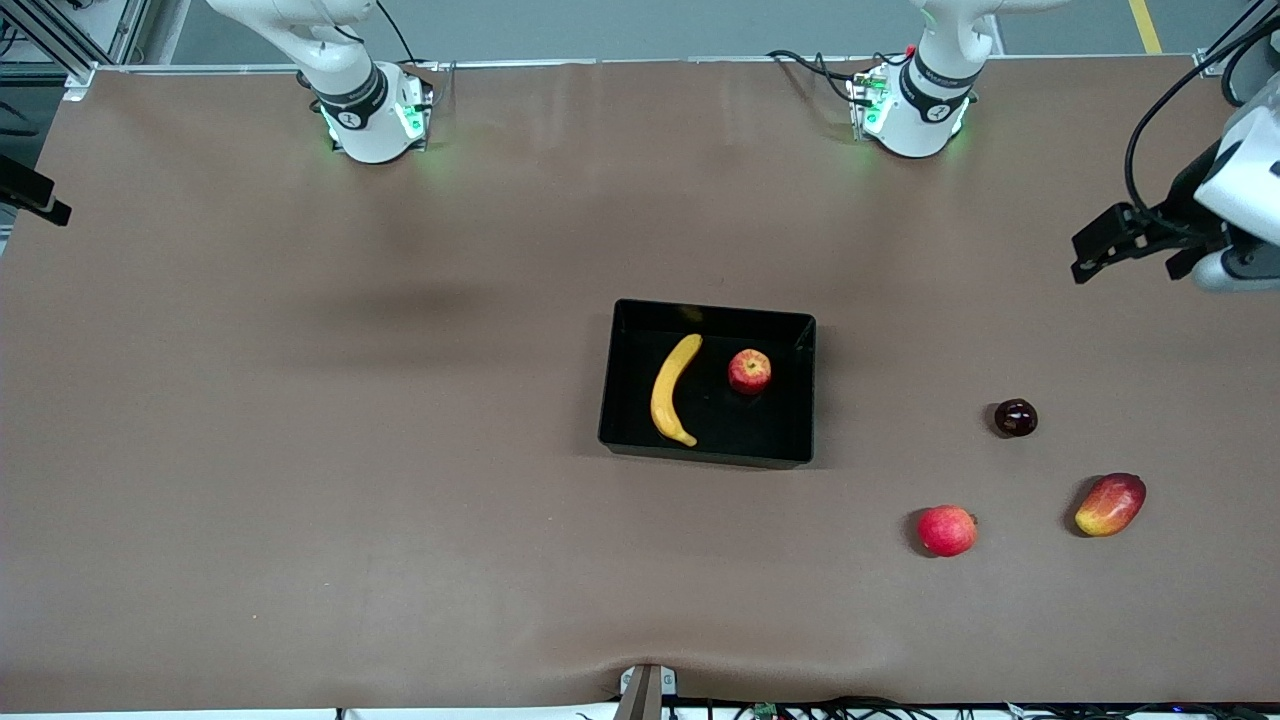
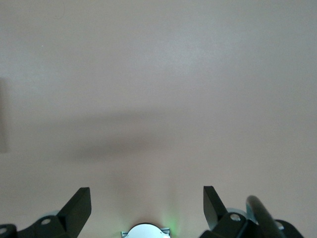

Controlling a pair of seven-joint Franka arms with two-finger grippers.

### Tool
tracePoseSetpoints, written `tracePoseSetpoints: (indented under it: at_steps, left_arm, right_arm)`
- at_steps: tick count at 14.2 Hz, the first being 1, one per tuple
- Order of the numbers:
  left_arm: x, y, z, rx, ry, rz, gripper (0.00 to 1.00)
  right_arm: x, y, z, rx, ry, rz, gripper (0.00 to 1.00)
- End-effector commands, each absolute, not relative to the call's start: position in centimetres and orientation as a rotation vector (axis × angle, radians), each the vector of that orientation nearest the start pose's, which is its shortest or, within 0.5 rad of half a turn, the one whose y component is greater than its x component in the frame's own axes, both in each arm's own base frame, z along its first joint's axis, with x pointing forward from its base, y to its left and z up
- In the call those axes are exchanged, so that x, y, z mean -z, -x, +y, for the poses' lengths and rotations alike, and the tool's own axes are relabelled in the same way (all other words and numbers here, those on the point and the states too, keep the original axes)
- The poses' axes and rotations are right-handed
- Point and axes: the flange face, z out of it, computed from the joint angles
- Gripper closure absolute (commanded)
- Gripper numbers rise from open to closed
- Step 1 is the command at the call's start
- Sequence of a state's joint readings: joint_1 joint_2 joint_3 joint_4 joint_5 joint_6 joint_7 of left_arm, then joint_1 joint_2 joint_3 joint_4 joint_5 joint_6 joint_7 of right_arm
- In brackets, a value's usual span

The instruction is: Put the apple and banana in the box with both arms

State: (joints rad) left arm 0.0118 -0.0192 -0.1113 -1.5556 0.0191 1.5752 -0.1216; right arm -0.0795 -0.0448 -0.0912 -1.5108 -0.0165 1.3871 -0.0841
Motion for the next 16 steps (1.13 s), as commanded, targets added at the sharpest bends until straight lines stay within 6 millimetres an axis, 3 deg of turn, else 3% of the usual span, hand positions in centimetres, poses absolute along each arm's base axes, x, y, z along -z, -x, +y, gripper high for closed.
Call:
tracePoseSetpoints:
  at_steps: [1, 4, 16]
  left_arm:
    - [-64.4, -51.3, -5.9, 0.052, 3.127, -0.008, 0.0]
    - [-64.7, -50.2, -6.7, 0.061, 3.128, 0.008, 0.0]
    - [-66.2, -50.3, -7.2, 0.104, 3.117, 0.022, 0.0]
  right_arm:
    - [-66.2, -51.1, -9.6, -0.126, 3.115, 0.137, 0.0]
    - [-66.1, -51.2, -9.6, -0.126, 3.115, 0.137, 0.0]
    - [-66.1, -51.1, -9.9, -0.131, 3.114, 0.149, 0.0]
